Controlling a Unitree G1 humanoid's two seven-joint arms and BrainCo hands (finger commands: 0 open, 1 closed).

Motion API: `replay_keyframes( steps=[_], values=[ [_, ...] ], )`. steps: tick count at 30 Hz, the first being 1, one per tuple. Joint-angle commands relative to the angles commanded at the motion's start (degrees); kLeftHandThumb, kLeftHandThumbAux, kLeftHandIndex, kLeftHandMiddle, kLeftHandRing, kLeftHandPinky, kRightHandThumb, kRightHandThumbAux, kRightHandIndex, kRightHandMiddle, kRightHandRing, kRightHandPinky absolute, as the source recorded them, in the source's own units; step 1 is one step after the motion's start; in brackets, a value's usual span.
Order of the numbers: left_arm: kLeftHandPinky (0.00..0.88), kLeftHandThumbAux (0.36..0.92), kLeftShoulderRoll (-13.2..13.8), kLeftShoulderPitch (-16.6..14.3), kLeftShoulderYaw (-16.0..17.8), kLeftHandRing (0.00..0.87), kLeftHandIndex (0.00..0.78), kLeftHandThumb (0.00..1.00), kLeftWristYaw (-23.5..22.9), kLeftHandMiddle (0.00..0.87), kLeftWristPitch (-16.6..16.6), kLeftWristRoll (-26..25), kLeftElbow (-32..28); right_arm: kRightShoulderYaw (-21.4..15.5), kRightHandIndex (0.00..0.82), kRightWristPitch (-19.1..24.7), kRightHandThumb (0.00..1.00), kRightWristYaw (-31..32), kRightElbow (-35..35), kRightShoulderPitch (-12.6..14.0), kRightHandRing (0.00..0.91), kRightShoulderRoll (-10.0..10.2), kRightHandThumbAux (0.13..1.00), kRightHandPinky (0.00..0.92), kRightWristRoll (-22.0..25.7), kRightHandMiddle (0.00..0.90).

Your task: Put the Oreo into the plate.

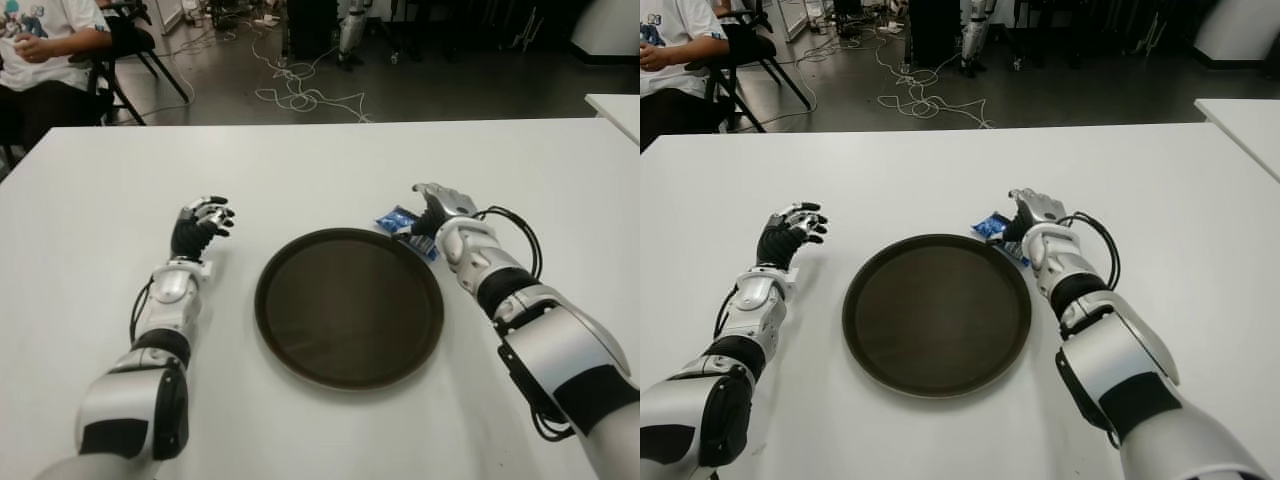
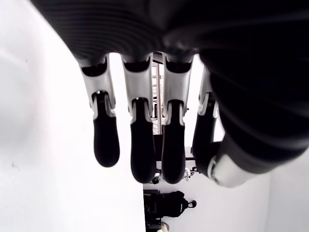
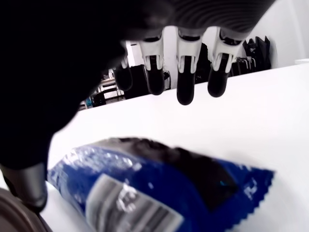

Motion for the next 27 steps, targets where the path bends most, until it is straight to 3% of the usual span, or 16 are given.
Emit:
replay_keyframes(
  steps=[12, 27],
  values=[
    [0.495, 0.676, 0.3, 0.0, -0.1, 0.513, 0.380, 0.828, 0.0, 0.516, 0.1, 0.1, 0.2, -0.5, 0.175, -0.3, 0.000, -0.5, 0.2, 0.1, 0.206, -0.3, 0.628, 0.249, 0.1, 0.178],
    [0.492, 0.676, 0.5, 0.0, -0.5, 0.505, 0.382, 0.828, 0.6, 0.512, 0.3, 0.7, 0.2, -1.6, 0.183, 0.1, 0.000, -0.8, 0.5, 0.0, 0.196, -0.9, 0.652, 0.248, 0.8, 0.166]
  ],
)
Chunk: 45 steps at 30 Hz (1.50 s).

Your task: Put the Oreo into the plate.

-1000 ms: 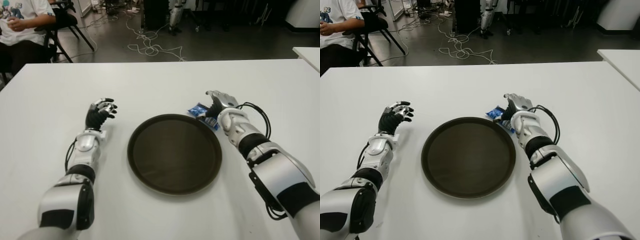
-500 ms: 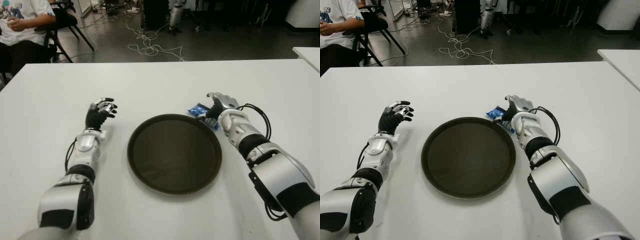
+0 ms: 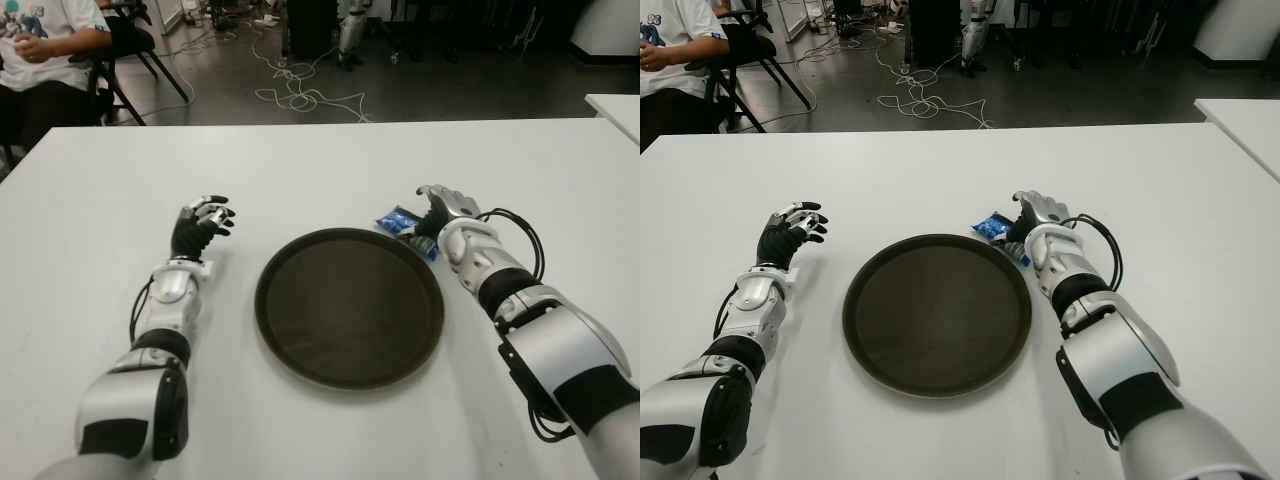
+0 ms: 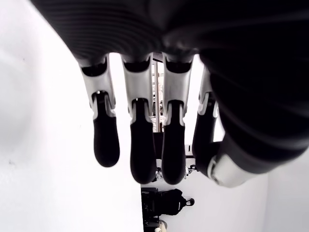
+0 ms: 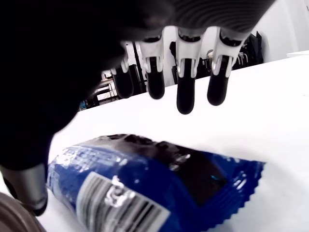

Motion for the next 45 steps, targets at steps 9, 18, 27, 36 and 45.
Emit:
replay_keyframes(
  steps=[9, 18, 27, 36, 45],
  values=[
    [0.494, 0.676, 0.0, 0.0, 0.0, 0.513, 0.382, 0.828, 0.1, 0.515, -0.1, 0.0, 0.0, 0.0, 0.199, -0.2, 0.000, -0.1, 0.1, 0.1, 0.195, -0.2, 0.655, 0.253, 0.0, 0.166],
    [0.493, 0.676, -0.1, 0.0, 0.1, 0.511, 0.381, 0.828, -0.3, 0.516, -0.4, -0.2, 0.0, 0.0, 0.235, -0.7, 0.000, -0.3, 0.3, 0.6, 0.211, -0.4, 0.657, 0.252, -0.1, 0.188],
    [0.490, 0.676, -0.1, 0.0, 0.1, 0.505, 0.382, 0.828, -0.3, 0.508, -0.1, -0.2, -0.1, 0.3, 0.223, -0.7, 0.000, 0.6, 0.4, 0.9, 0.188, 0.0, 0.660, 0.220, -0.3, 0.164],
    [0.502, 0.677, -0.2, 0.0, 0.2, 0.511, 0.380, 0.828, -0.6, 0.512, -0.3, -0.3, -0.2, 1.1, 0.204, 0.0, 0.000, 1.1, 0.6, 1.5, 0.191, 1.0, 0.664, 0.222, -0.8, 0.164],
    [0.516, 0.677, -0.5, -0.1, 0.2, 0.519, 0.377, 0.828, 0.0, 0.517, -0.1, -0.2, -0.1, 2.7, 0.172, 1.4, 0.000, 0.4, 0.8, 3.6, 0.177, 4.1, 0.655, 0.190, -1.7, 0.155]
  ],
)
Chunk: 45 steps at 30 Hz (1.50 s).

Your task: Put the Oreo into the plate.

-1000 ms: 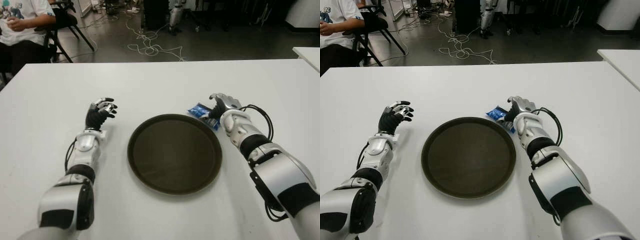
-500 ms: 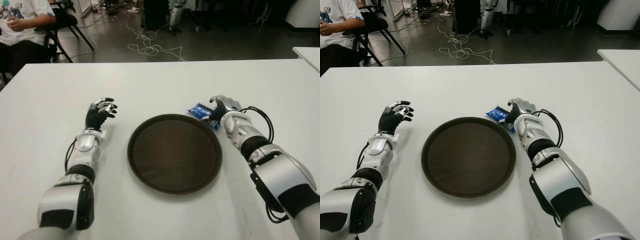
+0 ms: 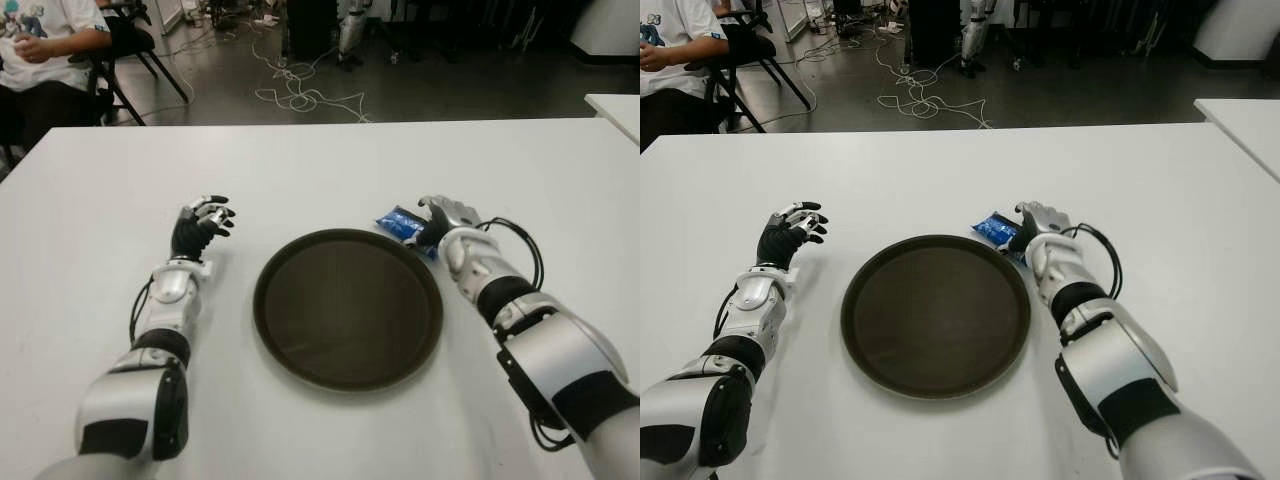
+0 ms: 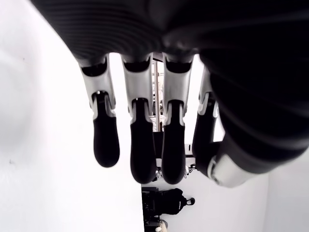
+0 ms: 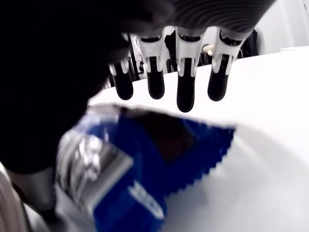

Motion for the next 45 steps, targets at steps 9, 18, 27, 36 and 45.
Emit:
replay_keyframes(
  steps=[9, 18, 27, 36, 45],
  values=[
    [0.497, 0.677, -0.2, 0.1, 0.1, 0.509, 0.382, 0.828, -0.4, 0.509, -0.5, -0.2, -0.2, 1.1, 0.199, -0.5, 0.000, 1.7, 0.1, 0.5, 0.201, 0.4, 0.650, 0.201, -0.6, 0.184],
    [0.482, 0.677, -0.4, 0.1, 0.1, 0.497, 0.384, 0.828, 0.0, 0.502, -0.7, -0.3, -0.3, 2.6, 0.218, -1.3, 0.000, 2.0, 0.1, 1.3, 0.247, 0.6, 0.658, 0.256, -1.0, 0.228],
    [0.485, 0.677, -0.4, 0.1, 0.0, 0.500, 0.378, 0.827, 0.1, 0.508, -0.7, -0.2, -0.3, 3.4, 0.222, -2.0, 0.000, 2.0, 0.1, 1.9, 0.278, 0.8, 0.661, 0.276, -0.9, 0.260],
    [0.502, 0.678, -0.6, 0.3, 0.3, 0.514, 0.373, 0.827, -0.1, 0.522, -1.0, -0.5, -0.5, 3.8, 0.237, -2.6, 0.000, 1.1, -0.1, 2.7, 0.315, 0.8, 0.642, 0.296, -1.0, 0.299],
    [0.499, 0.679, -0.8, 0.6, 0.4, 0.505, 0.372, 0.826, 0.0, 0.519, -1.3, -0.7, -0.8, 4.5, 0.262, -2.1, 0.000, 1.5, -0.1, 2.6, 0.375, 0.7, 0.642, 0.370, -1.1, 0.342]
  ],
)
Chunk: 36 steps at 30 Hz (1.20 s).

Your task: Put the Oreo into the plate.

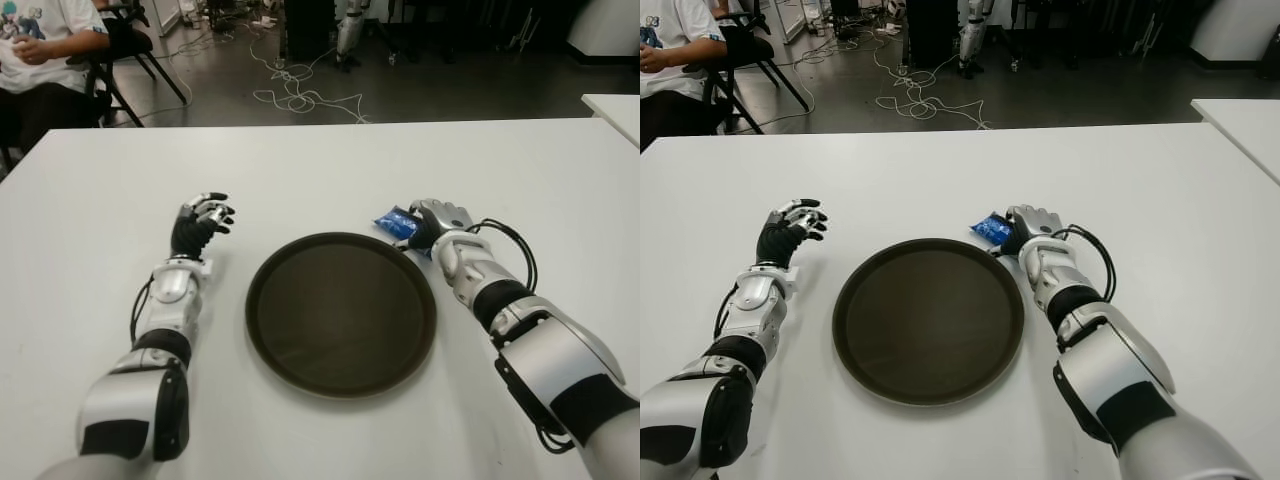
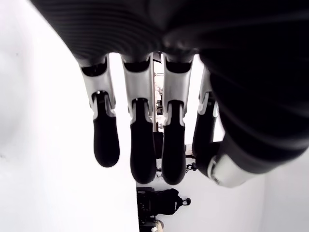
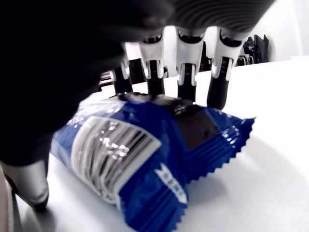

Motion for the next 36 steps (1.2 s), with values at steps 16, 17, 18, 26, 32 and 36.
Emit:
replay_keyframes(
  steps=[16, 17, 18, 26, 32, 36],
  values=[
    [0.486, 0.676, -0.4, 0.3, 0.4, 0.498, 0.380, 0.829, -0.2, 0.511, -0.4, -0.5, -0.4, 0.8, 0.459, -1.1, 0.164, 1.3, -0.1, -0.4, 0.528, -0.9, 0.761, 0.545, 0.1, 0.507],
    [0.487, 0.676, -0.4, 0.3, 0.4, 0.498, 0.380, 0.829, -0.2, 0.511, -0.4, -0.6, -0.4, 0.7, 0.476, -1.4, 0.188, 1.2, -0.1, -0.4, 0.549, -1.0, 0.773, 0.560, 0.2, 0.534],
    [0.488, 0.676, -0.4, 0.3, 0.4, 0.497, 0.380, 0.829, -0.3, 0.510, -0.4, -0.6, -0.4, 0.5, 0.487, -1.9, 0.204, 1.0, -0.1, -0.3, 0.562, -1.0, 0.780, 0.570, 0.4, 0.551],
    [0.485, 0.677, -0.6, 0.4, 0.5, 0.497, 0.380, 0.828, -0.4, 0.511, -0.7, -0.9, -0.5, -0.8, 0.531, -3.4, 0.251, -0.2, -0.4, -0.2, 0.631, -1.4, 0.802, 0.633, 1.4, 0.636],
    [0.486, 0.676, -0.6, 0.4, 0.4, 0.493, 0.383, 0.828, -0.2, 0.504, -0.8, -0.9, -0.6, -1.9, 0.526, -4.2, 0.240, -1.4, -0.5, 0.0, 0.628, -1.5, 0.799, 0.633, 1.9, 0.627],
    [0.491, 0.676, -0.5, 0.5, 0.2, 0.496, 0.384, 0.829, 0.1, 0.501, -0.9, -0.6, -0.6, -2.6, 0.536, -4.9, 0.236, -2.7, -0.6, 0.2, 0.624, -1.5, 0.798, 0.630, 2.2, 0.620]
  ],
)
